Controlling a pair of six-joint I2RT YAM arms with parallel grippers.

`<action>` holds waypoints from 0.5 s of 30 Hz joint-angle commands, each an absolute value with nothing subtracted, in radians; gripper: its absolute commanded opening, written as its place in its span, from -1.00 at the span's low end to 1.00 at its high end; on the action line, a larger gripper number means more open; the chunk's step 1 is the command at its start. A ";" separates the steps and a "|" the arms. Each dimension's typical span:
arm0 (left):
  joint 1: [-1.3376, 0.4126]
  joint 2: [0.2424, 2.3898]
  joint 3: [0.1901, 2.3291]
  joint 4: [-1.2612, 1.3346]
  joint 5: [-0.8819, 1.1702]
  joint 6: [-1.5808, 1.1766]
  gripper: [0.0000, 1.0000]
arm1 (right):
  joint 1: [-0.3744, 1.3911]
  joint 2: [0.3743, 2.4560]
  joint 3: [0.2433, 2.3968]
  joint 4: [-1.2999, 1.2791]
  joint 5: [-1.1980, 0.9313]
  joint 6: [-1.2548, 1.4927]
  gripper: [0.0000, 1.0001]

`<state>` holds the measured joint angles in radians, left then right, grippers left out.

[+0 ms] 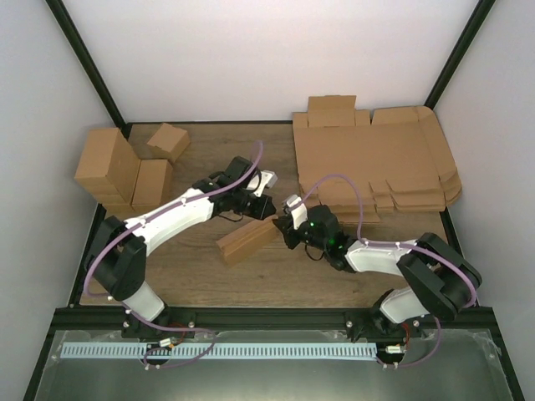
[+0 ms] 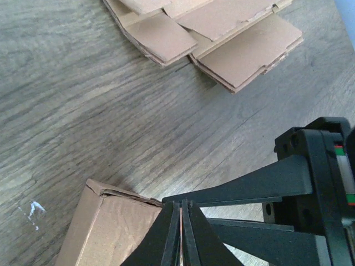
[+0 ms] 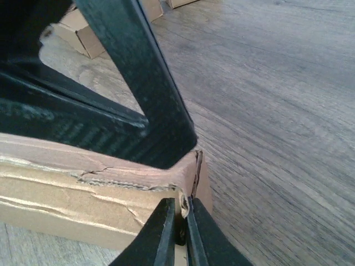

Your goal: Fold the paper box

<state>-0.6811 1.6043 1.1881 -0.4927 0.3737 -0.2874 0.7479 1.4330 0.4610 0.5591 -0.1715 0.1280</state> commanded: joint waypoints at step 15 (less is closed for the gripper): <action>-0.678 1.653 1.173 -0.469 0.430 -0.249 -0.93 | 0.761 1.367 0.497 0.401 -0.109 0.100 -0.40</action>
